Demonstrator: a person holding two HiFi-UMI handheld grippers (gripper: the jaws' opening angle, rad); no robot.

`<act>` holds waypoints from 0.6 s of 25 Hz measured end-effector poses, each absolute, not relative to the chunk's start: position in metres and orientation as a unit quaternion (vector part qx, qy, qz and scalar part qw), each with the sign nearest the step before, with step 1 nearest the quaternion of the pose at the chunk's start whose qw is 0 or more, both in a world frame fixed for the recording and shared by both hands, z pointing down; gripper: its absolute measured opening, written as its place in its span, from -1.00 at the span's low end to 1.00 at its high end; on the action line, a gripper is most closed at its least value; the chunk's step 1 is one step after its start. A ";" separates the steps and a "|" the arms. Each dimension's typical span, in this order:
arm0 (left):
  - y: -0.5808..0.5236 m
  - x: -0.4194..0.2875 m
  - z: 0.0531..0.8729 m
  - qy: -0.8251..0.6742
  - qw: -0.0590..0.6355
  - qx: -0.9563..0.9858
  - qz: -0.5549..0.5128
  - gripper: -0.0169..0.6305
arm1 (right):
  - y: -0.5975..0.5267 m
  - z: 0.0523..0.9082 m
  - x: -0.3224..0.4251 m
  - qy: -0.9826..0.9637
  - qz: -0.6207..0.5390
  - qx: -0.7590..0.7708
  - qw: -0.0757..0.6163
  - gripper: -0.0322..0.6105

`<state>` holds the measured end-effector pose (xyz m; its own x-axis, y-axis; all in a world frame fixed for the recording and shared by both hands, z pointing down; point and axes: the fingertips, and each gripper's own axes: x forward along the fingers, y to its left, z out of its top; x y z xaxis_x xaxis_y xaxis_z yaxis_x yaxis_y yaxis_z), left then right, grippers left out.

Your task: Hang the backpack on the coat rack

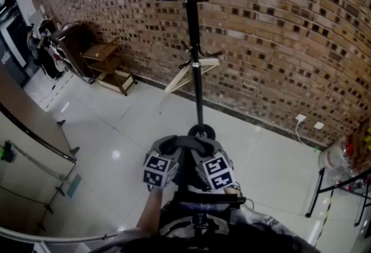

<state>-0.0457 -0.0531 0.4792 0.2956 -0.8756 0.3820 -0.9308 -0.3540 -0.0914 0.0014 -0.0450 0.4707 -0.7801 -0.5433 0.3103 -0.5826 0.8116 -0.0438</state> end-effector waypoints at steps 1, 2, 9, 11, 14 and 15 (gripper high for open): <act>-0.060 -0.046 0.477 -0.563 0.074 0.803 0.184 -0.61 | -0.052 0.469 0.001 -0.941 0.067 0.301 0.143 -0.61; -0.067 -0.046 0.475 -0.562 0.074 0.804 0.181 -0.61 | -0.059 0.467 0.000 -0.940 0.065 0.303 0.143 -0.60; -0.110 -0.056 0.478 -0.555 0.071 0.809 0.180 -0.62 | -0.102 0.472 -0.011 -0.935 0.056 0.317 0.150 -0.61; -0.124 -0.062 0.480 -0.550 0.073 0.812 0.180 -0.62 | -0.115 0.474 -0.019 -0.933 0.056 0.321 0.152 -0.61; -0.150 -0.074 0.478 -0.543 0.063 0.816 0.189 -0.62 | -0.139 0.471 -0.030 -0.928 0.060 0.335 0.149 -0.61; -0.159 -0.078 0.476 -0.540 0.060 0.818 0.192 -0.62 | -0.148 0.469 -0.034 -0.926 0.061 0.342 0.148 -0.61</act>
